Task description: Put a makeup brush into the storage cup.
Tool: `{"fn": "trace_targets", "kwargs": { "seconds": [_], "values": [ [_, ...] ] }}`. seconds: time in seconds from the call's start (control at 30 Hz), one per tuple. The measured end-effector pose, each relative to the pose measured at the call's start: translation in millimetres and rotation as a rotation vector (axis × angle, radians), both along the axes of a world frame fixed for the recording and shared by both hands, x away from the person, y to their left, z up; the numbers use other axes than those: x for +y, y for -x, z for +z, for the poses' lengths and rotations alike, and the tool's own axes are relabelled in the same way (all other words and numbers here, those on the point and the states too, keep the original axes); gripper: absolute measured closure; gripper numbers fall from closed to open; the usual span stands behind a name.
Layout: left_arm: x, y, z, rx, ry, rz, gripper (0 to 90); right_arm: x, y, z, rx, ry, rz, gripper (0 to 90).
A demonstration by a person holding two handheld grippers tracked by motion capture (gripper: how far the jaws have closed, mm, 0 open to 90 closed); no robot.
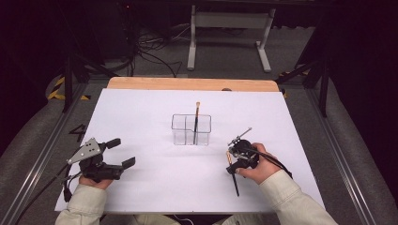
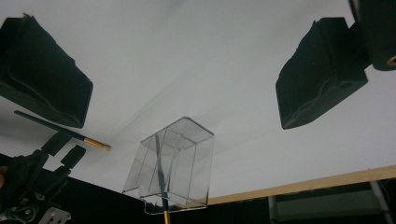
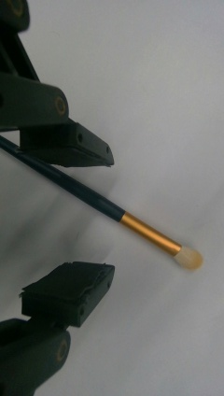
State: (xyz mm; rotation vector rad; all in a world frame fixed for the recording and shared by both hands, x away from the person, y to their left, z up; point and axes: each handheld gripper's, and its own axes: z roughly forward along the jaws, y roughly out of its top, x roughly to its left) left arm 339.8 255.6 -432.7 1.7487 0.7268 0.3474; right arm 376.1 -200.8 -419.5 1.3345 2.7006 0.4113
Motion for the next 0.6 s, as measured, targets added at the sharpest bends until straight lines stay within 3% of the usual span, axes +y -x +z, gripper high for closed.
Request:
{"fn": "trace_targets", "kwargs": {
  "seconds": [0.17,0.6],
  "values": [
    [0.4,-0.2,0.1,0.001,0.006,-0.003,4.5,3.6,2.0,-3.4,0.012,0.012,0.021,49.1],
    [0.4,-0.8,-0.1,0.005,0.01,-0.001,4.1,10.7,6.4,-3.1,-0.018,0.078,0.005,67.7]
  ]
}}
